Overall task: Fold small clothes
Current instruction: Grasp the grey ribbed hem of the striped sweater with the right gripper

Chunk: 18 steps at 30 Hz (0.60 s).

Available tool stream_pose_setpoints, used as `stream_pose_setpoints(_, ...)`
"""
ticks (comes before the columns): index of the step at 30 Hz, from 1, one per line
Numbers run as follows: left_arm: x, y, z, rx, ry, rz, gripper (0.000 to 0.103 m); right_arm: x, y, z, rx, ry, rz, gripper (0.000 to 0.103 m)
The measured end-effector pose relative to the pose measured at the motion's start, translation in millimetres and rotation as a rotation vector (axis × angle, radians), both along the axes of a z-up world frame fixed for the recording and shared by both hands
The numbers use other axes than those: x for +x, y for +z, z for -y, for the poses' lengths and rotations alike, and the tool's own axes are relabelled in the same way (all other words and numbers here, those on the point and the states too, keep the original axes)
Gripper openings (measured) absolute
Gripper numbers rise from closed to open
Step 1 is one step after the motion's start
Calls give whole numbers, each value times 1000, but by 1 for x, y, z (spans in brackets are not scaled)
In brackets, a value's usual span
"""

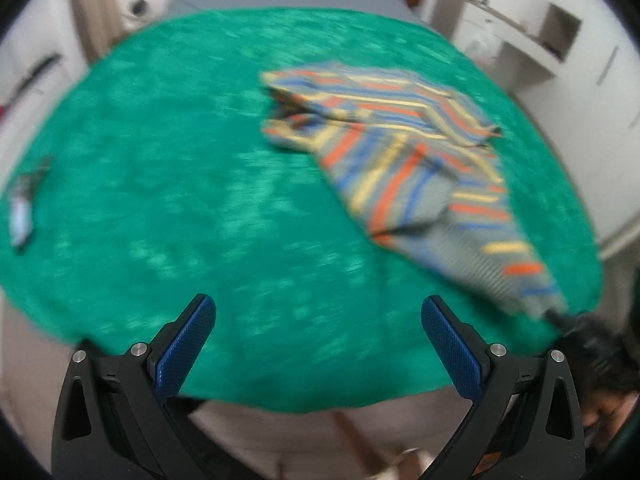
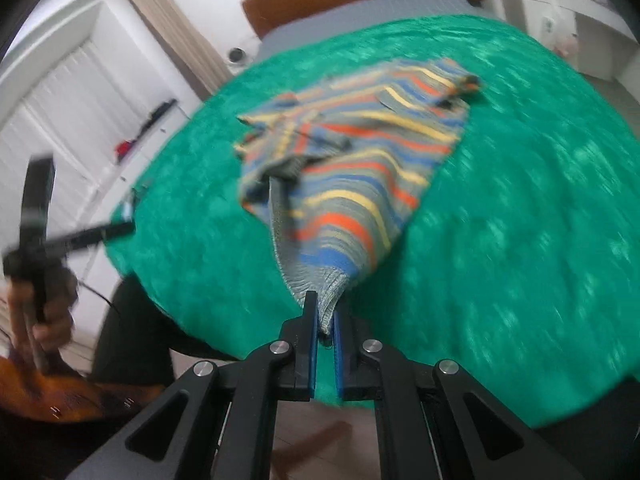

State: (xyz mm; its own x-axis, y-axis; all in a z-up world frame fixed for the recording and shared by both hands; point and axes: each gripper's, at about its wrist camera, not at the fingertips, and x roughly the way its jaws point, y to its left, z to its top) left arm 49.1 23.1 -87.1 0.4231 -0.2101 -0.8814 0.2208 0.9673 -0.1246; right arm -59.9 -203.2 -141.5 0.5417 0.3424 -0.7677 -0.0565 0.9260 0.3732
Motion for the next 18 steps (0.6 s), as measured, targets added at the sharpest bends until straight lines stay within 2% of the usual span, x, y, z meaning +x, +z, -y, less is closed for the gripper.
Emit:
stream_pose_setpoints(2,24,0,22,-51,-55,-35,103,0,-11,1,-18,-24,-31,6)
stream_pose_setpoints(5,59,3,62,-42,-130,-33,103,3,-24,2,-33,-36,-52,6)
stream_pose_setpoints(7,90,-2,91,-44,-165,-64,103,4,-27,4,-31,-43,-57,6)
stream_pose_setpoints(10,134,-26,125,-33,-143,-160,102,8,-26,2,-35,-49,-48,6)
stream_pose_setpoints(12,156,-50,140,-12,-91,-229,102,9,-24,3,-42,-51,-38,6)
stream_pose_setpoints(14,169,-69,148,21,-38,-263,100,8,-22,1,-49,-50,-31,6)
stream_pose_setpoints(15,170,-73,150,29,-20,-267,92,7,-21,1,-50,-47,-28,6)
stream_pose_setpoints(16,172,-78,149,47,9,-273,74,6,-21,0,-52,-46,-27,6)
stream_pose_setpoints(17,172,-82,148,60,29,-276,61,6,-21,1,-53,-46,-27,6)
stream_pose_setpoints(18,169,-82,145,66,40,-268,31,6,-21,1,-52,-48,-27,6)
